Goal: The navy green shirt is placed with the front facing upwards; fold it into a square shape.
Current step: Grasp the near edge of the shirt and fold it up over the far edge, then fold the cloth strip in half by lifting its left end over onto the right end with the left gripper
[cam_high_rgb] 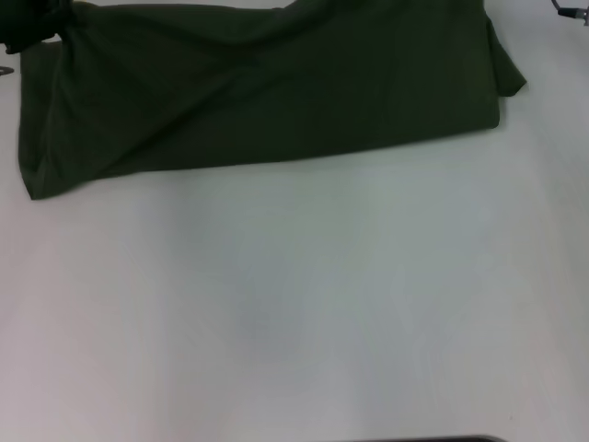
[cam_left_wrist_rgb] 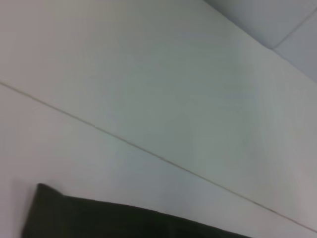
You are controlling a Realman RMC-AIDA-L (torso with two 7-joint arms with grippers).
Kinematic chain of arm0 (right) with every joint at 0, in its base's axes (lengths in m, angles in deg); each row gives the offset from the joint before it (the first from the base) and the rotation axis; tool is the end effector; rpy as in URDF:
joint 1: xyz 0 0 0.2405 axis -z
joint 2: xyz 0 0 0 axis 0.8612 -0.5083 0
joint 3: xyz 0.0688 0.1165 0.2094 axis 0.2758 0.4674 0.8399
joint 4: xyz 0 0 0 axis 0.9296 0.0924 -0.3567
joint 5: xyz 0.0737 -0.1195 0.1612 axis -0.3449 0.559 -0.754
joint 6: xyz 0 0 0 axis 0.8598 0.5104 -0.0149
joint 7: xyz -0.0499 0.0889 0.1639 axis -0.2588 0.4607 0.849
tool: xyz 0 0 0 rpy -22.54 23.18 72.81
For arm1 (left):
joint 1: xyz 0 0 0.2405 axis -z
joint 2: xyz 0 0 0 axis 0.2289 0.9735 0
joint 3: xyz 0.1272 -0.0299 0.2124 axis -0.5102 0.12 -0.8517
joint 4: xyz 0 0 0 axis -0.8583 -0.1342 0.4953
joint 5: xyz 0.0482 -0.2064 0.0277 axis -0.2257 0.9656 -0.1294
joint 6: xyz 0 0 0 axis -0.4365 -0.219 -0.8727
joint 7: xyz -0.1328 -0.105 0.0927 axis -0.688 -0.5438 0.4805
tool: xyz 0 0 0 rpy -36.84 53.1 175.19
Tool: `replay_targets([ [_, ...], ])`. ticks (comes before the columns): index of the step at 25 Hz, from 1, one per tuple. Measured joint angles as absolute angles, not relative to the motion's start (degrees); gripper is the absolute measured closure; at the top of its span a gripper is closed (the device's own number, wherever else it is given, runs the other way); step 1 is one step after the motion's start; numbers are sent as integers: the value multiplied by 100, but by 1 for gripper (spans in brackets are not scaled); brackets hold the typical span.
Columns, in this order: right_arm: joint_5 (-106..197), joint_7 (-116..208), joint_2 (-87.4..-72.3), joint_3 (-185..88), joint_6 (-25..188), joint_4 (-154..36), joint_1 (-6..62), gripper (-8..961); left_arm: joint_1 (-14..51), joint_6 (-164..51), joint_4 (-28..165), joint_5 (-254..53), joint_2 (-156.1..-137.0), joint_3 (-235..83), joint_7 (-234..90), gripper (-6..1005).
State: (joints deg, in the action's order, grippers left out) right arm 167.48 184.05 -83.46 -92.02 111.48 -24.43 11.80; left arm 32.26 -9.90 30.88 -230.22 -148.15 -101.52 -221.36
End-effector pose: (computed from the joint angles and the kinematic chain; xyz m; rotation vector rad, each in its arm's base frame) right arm 0.2385 0.5184 0.0077 -1.9197 1.2137 0.3420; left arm -0.2785 0.4823 0.0217 -1.7403 -1.6875 -0.5141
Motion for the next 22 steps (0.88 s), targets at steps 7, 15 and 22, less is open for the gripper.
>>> replay_targets([
  [7,16756,18426,-8252,-9216,11157,-2498,1043,761,3124,-1164,3089,-23068,-14800,-10179,-22259,920],
  [15,16756,18464,-8146,-9197,11300,-2557,990,484,3026,-1029,3022,-23060,-14715,-10264,-22256,616],
  [22,16715,18430,-7941,-9133,12408,-2477,1010,350,3073,492,2923,-22956,-14407,-10263,-21934,360],
])
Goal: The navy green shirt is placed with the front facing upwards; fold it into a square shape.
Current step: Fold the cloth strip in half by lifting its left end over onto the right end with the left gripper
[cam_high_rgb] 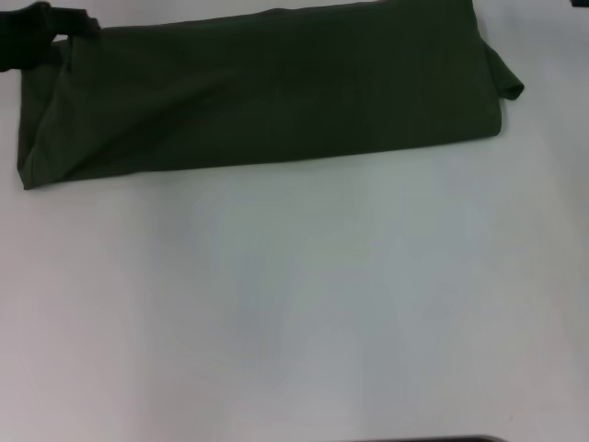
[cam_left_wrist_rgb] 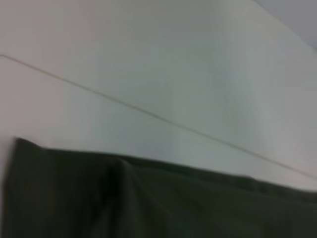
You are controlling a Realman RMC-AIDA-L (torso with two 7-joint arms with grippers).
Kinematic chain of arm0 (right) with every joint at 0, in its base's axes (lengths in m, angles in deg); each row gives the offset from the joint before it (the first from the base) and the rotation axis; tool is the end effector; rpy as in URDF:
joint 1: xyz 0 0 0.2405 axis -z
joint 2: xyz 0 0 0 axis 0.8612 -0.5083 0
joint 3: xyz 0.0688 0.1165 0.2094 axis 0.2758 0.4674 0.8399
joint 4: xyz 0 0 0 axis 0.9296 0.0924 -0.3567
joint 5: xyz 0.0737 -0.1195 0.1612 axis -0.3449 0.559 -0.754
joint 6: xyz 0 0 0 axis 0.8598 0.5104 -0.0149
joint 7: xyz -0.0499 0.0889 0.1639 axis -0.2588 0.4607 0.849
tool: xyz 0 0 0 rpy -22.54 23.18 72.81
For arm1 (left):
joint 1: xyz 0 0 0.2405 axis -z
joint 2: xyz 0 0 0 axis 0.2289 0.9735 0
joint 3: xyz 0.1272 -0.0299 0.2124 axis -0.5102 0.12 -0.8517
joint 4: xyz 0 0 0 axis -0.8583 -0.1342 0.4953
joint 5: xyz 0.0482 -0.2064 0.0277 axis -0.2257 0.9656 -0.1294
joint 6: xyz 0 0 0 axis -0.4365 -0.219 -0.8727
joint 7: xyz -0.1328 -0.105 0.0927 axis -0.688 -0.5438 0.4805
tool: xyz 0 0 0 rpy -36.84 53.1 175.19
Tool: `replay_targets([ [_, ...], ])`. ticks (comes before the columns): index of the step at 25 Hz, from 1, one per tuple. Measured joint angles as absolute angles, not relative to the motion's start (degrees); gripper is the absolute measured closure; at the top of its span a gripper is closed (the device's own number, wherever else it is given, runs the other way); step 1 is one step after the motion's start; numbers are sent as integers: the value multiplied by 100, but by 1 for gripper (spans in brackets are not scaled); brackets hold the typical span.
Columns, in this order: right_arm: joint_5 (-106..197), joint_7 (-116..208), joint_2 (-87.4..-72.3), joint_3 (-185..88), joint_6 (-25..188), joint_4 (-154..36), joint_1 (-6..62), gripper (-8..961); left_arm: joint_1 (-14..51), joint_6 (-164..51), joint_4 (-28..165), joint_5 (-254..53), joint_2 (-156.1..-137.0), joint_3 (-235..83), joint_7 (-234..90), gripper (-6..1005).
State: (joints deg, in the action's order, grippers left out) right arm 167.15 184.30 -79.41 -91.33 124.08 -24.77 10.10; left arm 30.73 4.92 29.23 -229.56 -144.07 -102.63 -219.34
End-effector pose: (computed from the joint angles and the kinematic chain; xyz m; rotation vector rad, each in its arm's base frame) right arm 0.2287 0.5090 0.0154 -2.0640 1.2724 0.2849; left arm -0.2756 0.4563 0.0347 -1.9269 -1.7323 -0.4214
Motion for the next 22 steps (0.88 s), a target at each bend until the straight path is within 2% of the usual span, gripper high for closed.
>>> replay_targets([
  [2,16713,18409,-7908,-9127,12901,-2317,1065,265,3051,892,2837,-22844,-14344,-10242,-21873,311],
  [6,16644,18403,-7899,-8891,14111,-1601,1319,195,2906,1682,2431,-22553,-14278,-10179,-21885,212],
  [9,16411,18398,-7888,-8609,14760,-1270,1495,143,2837,2210,2255,-22439,-14218,-10177,-21907,216],
  [13,16156,18370,-7754,-8309,15385,-1255,1664,73,2785,2742,2266,-22466,-14087,-10191,-21920,222],
  [22,16132,18316,-7532,-7674,16379,-1264,1923,42,2595,3210,2231,-22482,-14025,-10307,-21965,227],
])
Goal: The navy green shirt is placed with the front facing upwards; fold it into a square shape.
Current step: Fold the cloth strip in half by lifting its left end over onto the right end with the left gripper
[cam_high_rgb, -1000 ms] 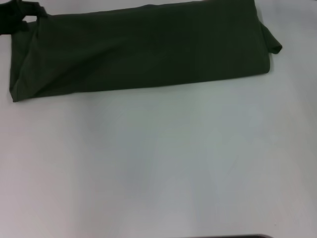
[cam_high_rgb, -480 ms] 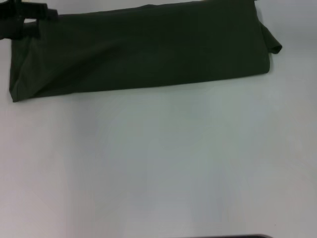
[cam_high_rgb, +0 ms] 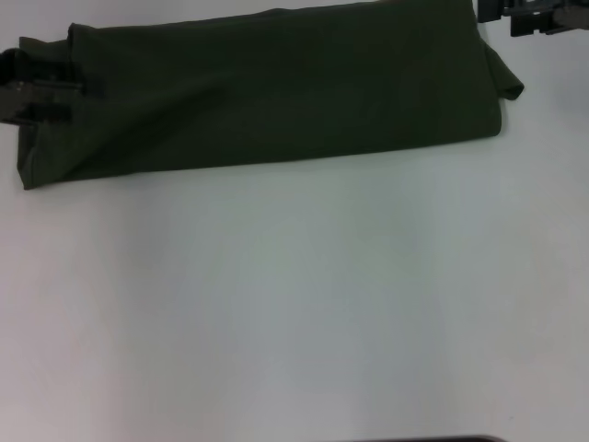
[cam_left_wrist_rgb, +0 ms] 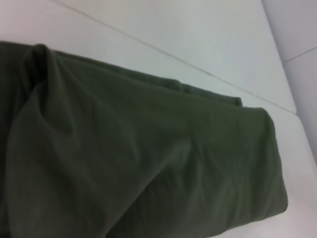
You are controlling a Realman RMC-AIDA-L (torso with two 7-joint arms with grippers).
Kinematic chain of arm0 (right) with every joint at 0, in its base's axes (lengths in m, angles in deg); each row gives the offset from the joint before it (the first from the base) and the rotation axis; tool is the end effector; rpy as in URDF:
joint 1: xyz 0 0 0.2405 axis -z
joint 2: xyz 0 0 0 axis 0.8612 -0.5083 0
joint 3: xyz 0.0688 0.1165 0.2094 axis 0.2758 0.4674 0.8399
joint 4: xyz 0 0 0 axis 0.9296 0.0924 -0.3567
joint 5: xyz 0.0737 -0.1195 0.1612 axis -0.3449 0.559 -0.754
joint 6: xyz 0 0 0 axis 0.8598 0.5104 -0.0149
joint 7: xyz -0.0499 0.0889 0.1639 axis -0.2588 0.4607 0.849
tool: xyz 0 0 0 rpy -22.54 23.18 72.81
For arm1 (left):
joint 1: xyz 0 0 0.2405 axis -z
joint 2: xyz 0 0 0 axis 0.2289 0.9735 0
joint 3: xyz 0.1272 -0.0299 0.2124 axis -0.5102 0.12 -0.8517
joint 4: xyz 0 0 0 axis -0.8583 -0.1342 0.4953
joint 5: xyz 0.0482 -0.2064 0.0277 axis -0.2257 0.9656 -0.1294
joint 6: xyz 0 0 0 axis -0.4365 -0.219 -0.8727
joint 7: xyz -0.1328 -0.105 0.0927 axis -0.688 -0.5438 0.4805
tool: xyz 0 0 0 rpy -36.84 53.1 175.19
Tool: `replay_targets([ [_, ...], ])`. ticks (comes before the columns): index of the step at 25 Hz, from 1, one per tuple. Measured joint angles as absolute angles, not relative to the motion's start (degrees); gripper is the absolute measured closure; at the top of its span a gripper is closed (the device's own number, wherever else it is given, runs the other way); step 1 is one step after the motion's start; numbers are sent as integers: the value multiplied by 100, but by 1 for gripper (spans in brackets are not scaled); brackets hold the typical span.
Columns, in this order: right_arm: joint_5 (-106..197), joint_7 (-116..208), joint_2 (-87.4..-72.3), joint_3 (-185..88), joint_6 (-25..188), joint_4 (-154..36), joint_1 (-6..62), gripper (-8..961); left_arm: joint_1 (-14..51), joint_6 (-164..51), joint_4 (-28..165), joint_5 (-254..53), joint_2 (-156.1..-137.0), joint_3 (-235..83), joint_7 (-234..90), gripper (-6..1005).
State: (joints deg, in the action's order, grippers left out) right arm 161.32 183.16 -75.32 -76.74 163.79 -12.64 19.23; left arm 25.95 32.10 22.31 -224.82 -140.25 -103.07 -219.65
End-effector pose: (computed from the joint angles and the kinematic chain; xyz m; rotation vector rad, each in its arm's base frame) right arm 0.2350 0.4180 0.0704 -2.3190 1.5644 0.4509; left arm -0.2593 0.3889 0.0589 -2.2071 -1.8913 -0.3642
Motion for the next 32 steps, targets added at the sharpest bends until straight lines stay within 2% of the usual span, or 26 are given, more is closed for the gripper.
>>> replay_targets([
  [6,16151,18395,-7464,-7414,16726,-1271,2059,41,2560,2845,2211,-22625,-14052,-10484,-21887,226],
  [9,16158,18399,-7456,-7375,16750,-1296,2153,41,2569,2505,2136,-22609,-14132,-10484,-21667,226],
  [18,16137,18467,-7454,-7293,16734,-1568,2267,40,2714,742,1991,-22637,-14663,-10520,-19969,228],
  [22,16133,18470,-7473,-7213,16725,-1594,2268,39,2727,-69,2108,-22643,-14806,-10912,-19610,229],
  [32,16116,18674,-7450,-7073,16761,-1601,2228,38,2905,-1715,2906,-22646,-14833,-11722,-19330,231],
])
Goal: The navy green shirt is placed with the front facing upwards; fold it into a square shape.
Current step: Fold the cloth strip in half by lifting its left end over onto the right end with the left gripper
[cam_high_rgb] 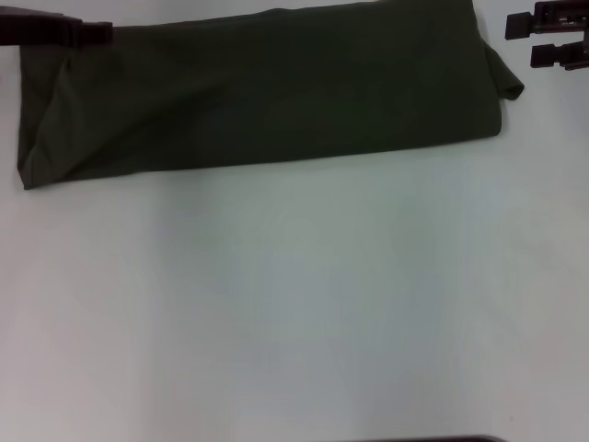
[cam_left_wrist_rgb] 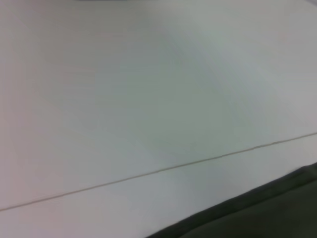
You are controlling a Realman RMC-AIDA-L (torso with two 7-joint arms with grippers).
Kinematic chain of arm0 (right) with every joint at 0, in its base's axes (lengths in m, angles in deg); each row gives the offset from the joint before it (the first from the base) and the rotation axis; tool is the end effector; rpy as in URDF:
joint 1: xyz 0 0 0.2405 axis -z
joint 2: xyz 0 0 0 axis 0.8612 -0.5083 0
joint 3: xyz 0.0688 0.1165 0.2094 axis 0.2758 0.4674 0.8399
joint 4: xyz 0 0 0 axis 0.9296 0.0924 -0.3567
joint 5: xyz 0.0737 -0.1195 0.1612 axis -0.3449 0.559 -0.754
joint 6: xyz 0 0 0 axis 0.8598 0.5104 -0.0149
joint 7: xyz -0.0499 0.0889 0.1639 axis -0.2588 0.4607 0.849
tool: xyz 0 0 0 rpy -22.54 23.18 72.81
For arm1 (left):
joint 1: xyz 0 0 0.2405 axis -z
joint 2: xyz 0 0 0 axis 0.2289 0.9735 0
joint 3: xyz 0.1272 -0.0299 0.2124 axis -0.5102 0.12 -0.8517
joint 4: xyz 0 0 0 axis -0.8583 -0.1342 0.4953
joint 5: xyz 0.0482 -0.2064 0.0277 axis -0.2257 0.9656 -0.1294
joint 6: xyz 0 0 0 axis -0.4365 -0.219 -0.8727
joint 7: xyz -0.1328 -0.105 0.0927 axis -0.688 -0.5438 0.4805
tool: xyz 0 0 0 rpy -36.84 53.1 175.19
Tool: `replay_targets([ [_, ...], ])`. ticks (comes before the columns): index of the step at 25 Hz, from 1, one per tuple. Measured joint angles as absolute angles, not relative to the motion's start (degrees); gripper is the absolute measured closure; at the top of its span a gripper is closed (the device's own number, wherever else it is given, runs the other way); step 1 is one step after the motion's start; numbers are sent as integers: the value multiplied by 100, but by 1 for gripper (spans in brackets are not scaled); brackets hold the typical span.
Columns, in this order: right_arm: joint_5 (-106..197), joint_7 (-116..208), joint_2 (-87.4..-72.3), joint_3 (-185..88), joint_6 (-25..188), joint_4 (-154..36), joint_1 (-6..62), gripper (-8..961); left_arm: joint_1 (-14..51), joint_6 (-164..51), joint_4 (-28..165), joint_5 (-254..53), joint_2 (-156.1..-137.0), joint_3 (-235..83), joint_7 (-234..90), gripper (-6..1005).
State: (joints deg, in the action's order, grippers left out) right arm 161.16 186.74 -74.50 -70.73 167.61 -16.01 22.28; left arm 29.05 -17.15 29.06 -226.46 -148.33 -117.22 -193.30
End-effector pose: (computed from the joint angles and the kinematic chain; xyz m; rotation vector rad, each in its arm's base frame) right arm 0.2605 0.3952 0.0768 -2.2017 1.7999 0.5650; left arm -0.2782 0.4845 0.0095 -2.1000 -1.0192 -0.1423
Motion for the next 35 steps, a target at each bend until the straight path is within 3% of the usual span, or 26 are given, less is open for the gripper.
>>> replay_targets([
  [7,16114,18854,-7459,-7067,16738,-1601,2273,36,3032,-2930,3611,-22656,-14830,-12301,-19300,232],
  [24,16114,18917,-7454,-6988,16621,-1692,2278,37,3702,-2898,4759,-23393,-14393,-12331,-20351,256],
  [35,16115,18917,-7453,-6936,16588,-1700,2255,36,3760,-2707,4616,-23710,-14472,-12338,-20631,277],
])
